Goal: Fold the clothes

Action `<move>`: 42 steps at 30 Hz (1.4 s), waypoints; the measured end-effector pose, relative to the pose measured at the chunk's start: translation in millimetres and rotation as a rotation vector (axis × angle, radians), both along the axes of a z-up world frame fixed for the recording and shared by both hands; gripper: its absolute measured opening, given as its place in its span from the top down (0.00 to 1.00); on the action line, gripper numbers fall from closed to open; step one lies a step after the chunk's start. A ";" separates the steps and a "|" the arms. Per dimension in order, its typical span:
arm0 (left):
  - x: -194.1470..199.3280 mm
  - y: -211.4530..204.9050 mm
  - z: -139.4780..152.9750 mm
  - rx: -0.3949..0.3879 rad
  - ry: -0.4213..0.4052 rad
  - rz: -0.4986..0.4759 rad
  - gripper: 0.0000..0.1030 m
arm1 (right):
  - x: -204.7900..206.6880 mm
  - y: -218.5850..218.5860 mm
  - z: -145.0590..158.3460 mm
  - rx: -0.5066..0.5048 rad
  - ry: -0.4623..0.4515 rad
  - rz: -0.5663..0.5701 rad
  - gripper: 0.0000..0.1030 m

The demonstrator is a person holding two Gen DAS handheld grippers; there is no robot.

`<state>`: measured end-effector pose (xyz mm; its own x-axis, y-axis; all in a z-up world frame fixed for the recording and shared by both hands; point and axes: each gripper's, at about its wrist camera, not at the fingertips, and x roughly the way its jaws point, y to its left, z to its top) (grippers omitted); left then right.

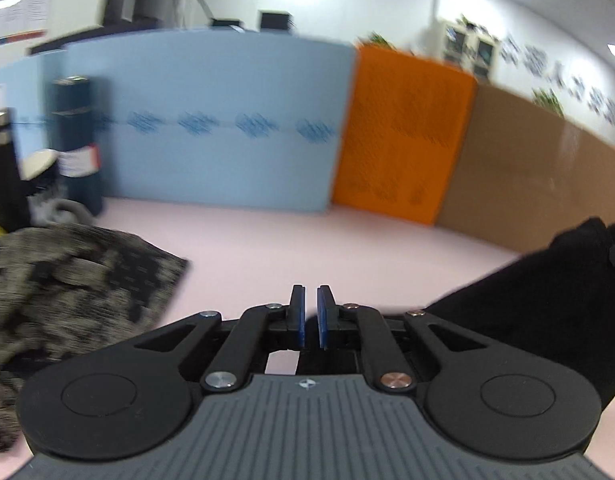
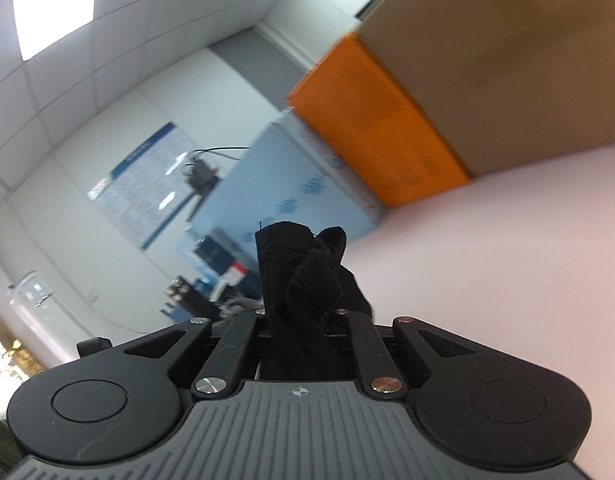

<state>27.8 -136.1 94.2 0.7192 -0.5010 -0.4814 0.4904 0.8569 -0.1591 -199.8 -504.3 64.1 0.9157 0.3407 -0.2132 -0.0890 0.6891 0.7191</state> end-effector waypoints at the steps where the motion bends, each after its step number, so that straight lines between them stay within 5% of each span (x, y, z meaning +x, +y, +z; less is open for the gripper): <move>1: 1.3 13.8 5.8 -0.015 0.006 0.025 0.94 | 9.0 5.1 8.3 0.001 -0.018 0.028 0.94; 3: 8.8 37.4 10.0 -0.027 0.050 0.045 0.92 | 28.7 15.4 23.2 -0.002 -0.042 0.084 0.94; 5: 18.8 51.0 -3.9 -0.023 0.136 0.025 0.68 | 46.7 23.3 34.1 -0.031 -0.038 0.120 0.94; 6: 24.1 53.4 -15.1 -0.037 0.177 0.014 0.33 | 54.1 25.9 38.3 -0.044 -0.034 0.135 0.94; 7: 28.8 54.3 -26.4 -0.057 0.213 -0.001 0.10 | 58.2 26.5 39.6 -0.047 -0.028 0.143 0.94; 12: 53.6 5.9 -69.5 -0.047 0.371 -0.109 0.09 | 55.7 17.5 25.3 -0.037 0.039 0.082 0.94; 17: 58.2 -53.2 -81.6 0.041 0.372 -0.219 0.16 | 36.6 10.2 -0.7 -0.012 0.088 0.006 0.94; 19: 57.4 -69.3 -85.1 0.076 0.352 -0.218 0.66 | 29.6 7.0 -10.4 0.001 0.098 -0.033 0.94; 21: 52.9 -74.2 -84.5 0.098 0.305 -0.167 0.90 | 22.5 3.1 -20.7 0.022 0.108 -0.076 0.94; 26: 36.5 -45.0 -68.4 0.032 0.232 -0.084 0.91 | 9.0 -4.0 -32.8 0.056 0.100 -0.117 0.94; 33: -2.3 49.9 -15.1 -0.028 0.045 0.099 0.91 | 34.1 24.6 0.3 0.061 0.007 0.059 0.94; 39: 9.7 127.7 1.8 0.033 -0.012 0.330 0.91 | 128.4 71.8 5.1 0.080 -0.027 0.255 0.94; 42: 41.0 150.1 -34.2 0.205 0.074 0.445 0.79 | 194.7 105.6 -22.6 -0.001 0.057 0.307 0.94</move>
